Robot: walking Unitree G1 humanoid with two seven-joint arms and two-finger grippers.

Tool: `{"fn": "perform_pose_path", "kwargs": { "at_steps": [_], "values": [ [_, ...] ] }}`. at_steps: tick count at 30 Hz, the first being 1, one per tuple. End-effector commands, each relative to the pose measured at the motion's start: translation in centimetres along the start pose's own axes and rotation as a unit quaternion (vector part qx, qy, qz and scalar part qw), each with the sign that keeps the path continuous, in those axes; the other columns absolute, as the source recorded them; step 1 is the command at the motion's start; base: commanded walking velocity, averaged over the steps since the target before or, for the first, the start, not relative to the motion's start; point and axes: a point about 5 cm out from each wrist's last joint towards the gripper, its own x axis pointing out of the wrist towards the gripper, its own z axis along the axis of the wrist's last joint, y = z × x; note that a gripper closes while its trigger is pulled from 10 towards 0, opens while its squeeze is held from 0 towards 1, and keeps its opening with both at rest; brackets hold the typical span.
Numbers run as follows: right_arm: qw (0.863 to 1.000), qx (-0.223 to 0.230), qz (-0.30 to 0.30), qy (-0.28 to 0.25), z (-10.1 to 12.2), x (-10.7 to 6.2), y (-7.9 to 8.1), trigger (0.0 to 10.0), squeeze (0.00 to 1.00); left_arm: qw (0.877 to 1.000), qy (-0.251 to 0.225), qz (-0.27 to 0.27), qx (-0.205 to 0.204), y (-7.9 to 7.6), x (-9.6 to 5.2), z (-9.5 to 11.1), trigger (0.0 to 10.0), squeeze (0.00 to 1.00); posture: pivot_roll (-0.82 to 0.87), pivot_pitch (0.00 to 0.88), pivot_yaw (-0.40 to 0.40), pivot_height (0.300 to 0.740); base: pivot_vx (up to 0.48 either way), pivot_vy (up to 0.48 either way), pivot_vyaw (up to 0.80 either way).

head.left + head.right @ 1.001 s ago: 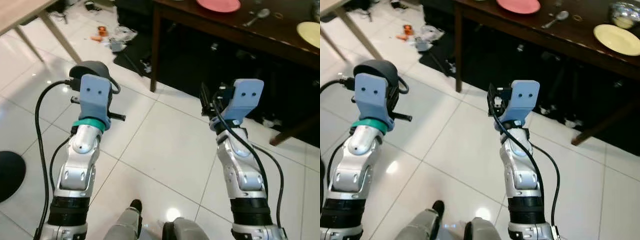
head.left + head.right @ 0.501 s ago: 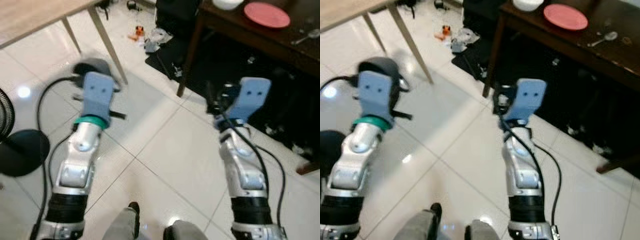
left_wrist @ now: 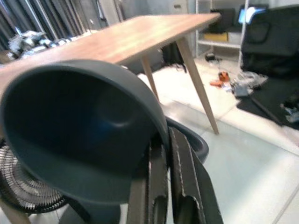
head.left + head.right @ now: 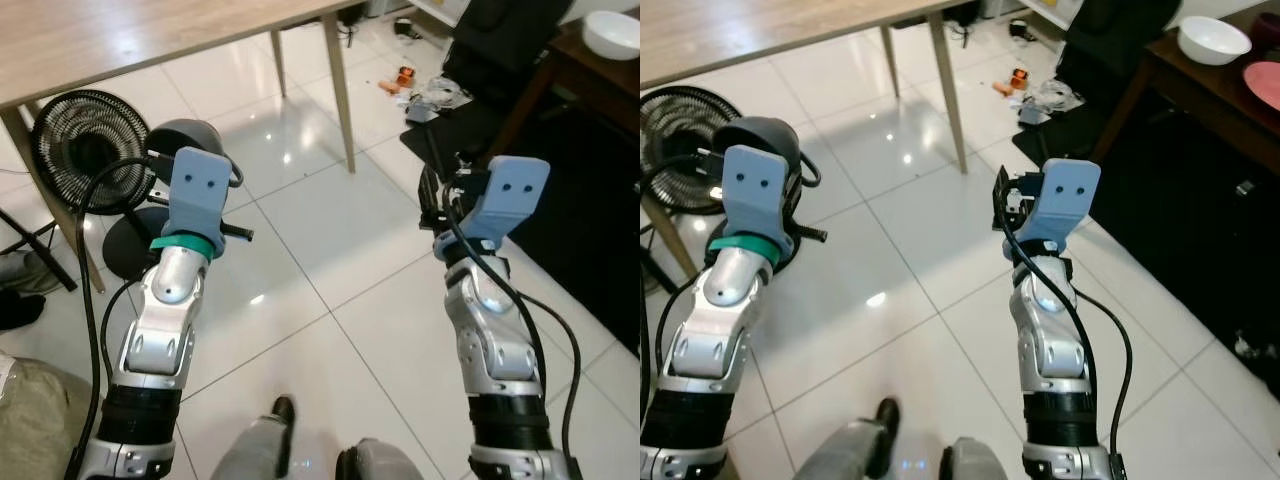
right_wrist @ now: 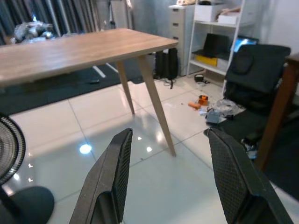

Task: Setting the table

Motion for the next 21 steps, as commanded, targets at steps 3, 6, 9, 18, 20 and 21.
{"fn": "perform_pose_path", "kwargs": {
  "at_steps": [3,6,9,18,20,21],
  "values": [
    [1.000,0.005,0.003,0.011,-0.53,-0.18,0.29,10.0,0.00,1.000,0.003,0.005,0.005,0.22,-0.17,-0.25,10.0,0.00,0.04,0.049,0.014,0.740,0.000,0.000,0.80],
    [1.000,0.006,0.004,0.011,-0.53,-0.17,0.36,10.0,0.00,1.000,0.003,0.004,0.005,0.19,-0.13,-0.24,10.0,0.00,0.04,0.050,0.014,0.740,0.000,0.000,0.80],
    [1.000,0.007,0.004,0.011,-0.53,-0.15,0.38,10.0,0.00,1.000,0.003,0.003,0.004,0.16,-0.11,-0.23,10.0,0.00,0.04,0.049,0.013,0.740,0.000,0.000,0.80],
    [1.000,0.009,0.007,0.010,-0.50,-0.16,0.48,10.0,0.00,1.000,0.001,0.007,-0.001,0.05,0.02,-0.14,10.0,0.00,0.04,0.049,0.011,0.740,0.000,0.000,0.69],
    [1.000,0.015,0.006,0.008,-0.43,-0.14,0.54,10.0,0.00,1.000,-0.001,0.009,-0.003,0.04,0.07,-0.08,10.0,0.00,0.04,0.049,0.011,0.740,0.131,0.000,0.00],
    [1.000,0.019,0.006,0.007,-0.35,-0.11,0.57,10.0,0.00,1.000,-0.002,0.012,-0.004,0.07,0.14,-0.05,10.0,0.00,0.04,0.050,0.010,0.740,0.390,0.000,0.00]
  ]
}}
